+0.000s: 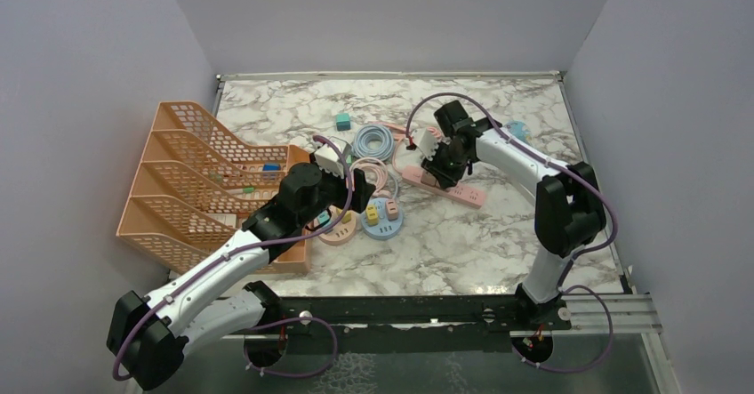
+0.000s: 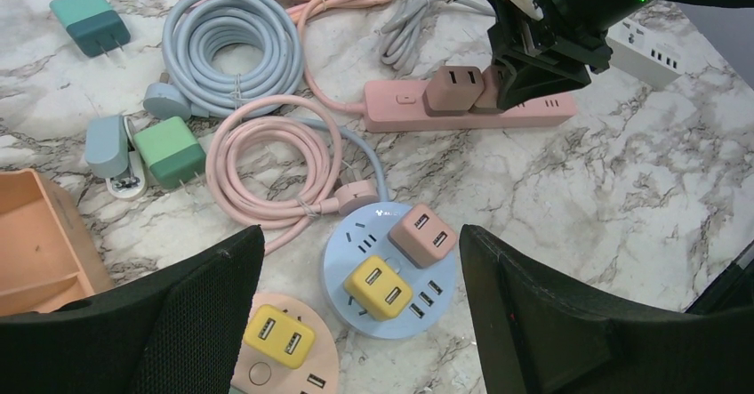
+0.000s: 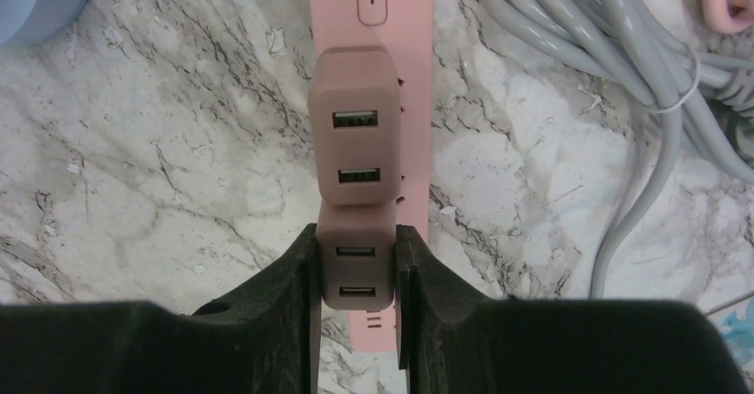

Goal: Insert the plug

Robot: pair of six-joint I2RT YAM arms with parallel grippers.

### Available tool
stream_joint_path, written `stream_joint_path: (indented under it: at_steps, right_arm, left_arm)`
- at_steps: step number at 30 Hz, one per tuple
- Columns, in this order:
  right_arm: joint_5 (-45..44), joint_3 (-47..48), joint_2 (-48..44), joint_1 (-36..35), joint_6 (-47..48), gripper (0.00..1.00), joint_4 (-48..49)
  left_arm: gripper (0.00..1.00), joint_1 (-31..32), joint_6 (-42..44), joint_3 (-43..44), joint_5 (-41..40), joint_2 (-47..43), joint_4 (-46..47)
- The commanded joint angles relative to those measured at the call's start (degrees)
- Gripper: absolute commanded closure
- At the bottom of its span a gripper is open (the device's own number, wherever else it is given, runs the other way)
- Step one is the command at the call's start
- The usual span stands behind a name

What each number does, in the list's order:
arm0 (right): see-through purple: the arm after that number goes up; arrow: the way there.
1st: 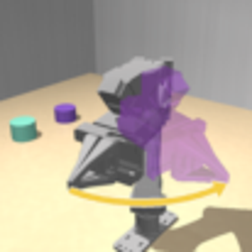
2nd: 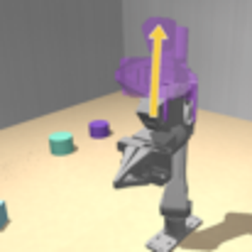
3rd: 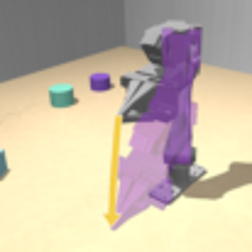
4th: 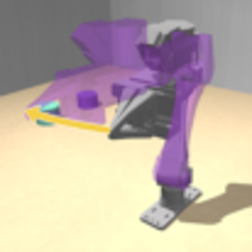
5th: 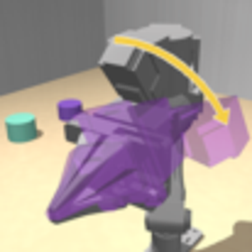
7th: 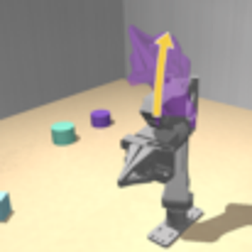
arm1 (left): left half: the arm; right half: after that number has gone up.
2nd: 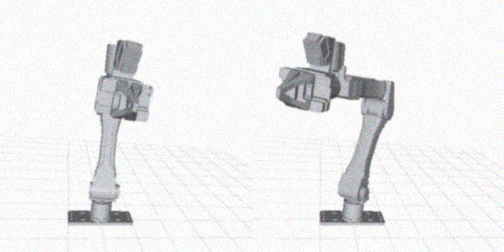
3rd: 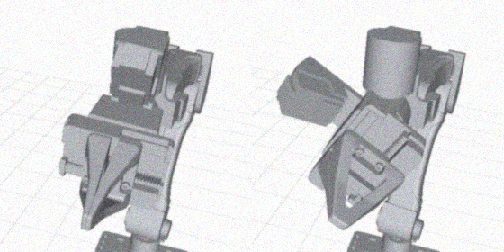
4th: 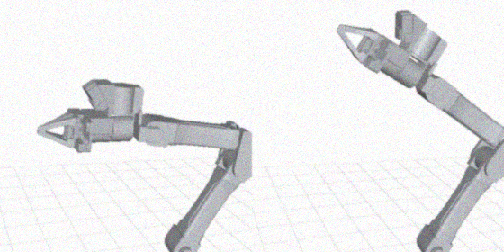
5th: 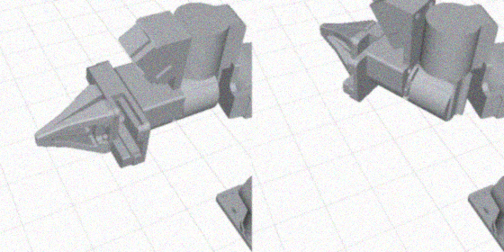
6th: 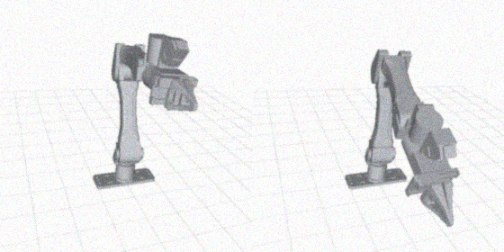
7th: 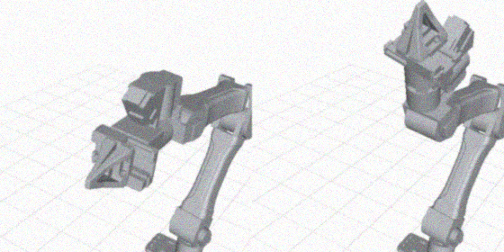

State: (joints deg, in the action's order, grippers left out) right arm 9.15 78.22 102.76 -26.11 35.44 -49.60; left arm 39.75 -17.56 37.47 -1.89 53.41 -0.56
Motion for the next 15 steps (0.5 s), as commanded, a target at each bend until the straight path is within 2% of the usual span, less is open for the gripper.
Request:
stream_joint_path:
  at_steps: [1, 15]
  right_arm:
    - [3.51, -2.44, 1.66, 0.66, 2.01, 0.99, 1.91]
    - [5.16, -5.14, 7.03, 2.72, 3.22, 0.99, 3.33]
  left_arm:
    - [0.17, -0.28, -0.4, -0.56, -1.27, -0.75, 0.99]
    - [0.17, -0.28, 0.42, -0.47, -1.71, -0.51, 1.0]
